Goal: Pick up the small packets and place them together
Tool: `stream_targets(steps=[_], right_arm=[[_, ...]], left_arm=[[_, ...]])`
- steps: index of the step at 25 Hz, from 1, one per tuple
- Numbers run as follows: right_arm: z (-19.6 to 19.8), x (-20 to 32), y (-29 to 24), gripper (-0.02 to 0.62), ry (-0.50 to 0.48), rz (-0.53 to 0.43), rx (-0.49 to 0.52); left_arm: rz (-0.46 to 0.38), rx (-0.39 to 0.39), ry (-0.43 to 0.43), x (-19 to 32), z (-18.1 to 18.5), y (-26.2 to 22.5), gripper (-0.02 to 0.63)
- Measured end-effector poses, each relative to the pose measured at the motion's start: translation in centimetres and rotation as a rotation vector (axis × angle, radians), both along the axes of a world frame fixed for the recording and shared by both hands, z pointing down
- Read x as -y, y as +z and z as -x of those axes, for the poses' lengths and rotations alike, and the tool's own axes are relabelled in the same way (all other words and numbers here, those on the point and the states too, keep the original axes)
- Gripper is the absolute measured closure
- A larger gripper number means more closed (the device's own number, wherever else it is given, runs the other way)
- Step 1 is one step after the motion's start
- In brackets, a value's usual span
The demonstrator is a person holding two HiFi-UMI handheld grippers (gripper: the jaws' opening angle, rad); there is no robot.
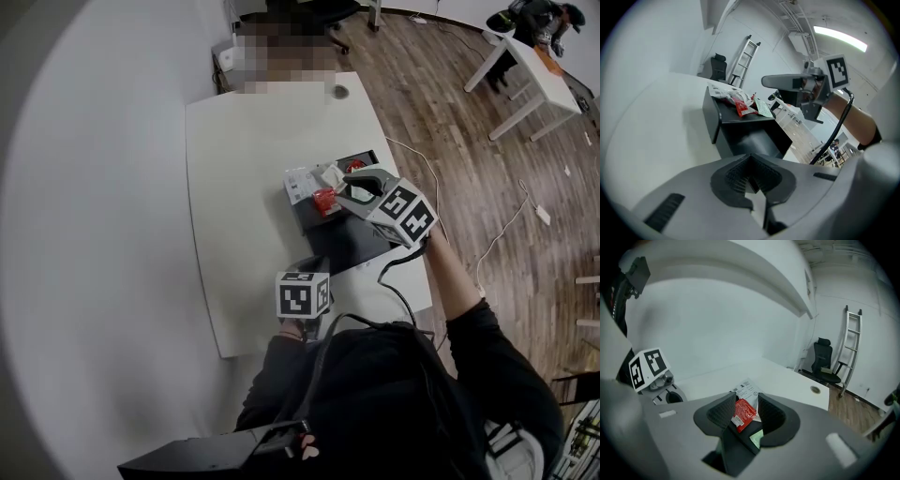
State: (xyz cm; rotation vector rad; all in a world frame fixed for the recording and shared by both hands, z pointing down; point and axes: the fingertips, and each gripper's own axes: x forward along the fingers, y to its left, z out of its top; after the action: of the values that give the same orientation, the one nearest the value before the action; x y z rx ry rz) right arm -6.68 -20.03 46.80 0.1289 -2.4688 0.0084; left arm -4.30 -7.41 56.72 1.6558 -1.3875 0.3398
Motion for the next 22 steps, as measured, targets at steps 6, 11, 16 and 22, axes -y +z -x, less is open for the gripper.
stream_targets(steps=[6, 11, 16, 22], right_arm=[[-2.5, -0.6, -5.6, 0.464, 0.101, 0.080, 0.279], [-4.7, -0.4, -10.3, 0.589, 0.229, 0.140, 0.523], [-6.4, -0.6, -13.1, 0.594, 0.312, 0.158, 0.657], [-7.2, -1.0, -13.6, 0.595, 0.354, 0.203, 0.685]], left_arm=[[-0.072, -0.027, -0.127, 0.5, 3.2, -2.4, 0.606], [-0.176, 0.005, -0.215, 1.6, 6.7, -7.0, 0.606], [-0.238, 0.053, -0.273, 2.2, 9.4, -11.1, 0.606], [-0.259, 0.113, -0.298, 2.3, 10.6, -14.2, 0.606]])
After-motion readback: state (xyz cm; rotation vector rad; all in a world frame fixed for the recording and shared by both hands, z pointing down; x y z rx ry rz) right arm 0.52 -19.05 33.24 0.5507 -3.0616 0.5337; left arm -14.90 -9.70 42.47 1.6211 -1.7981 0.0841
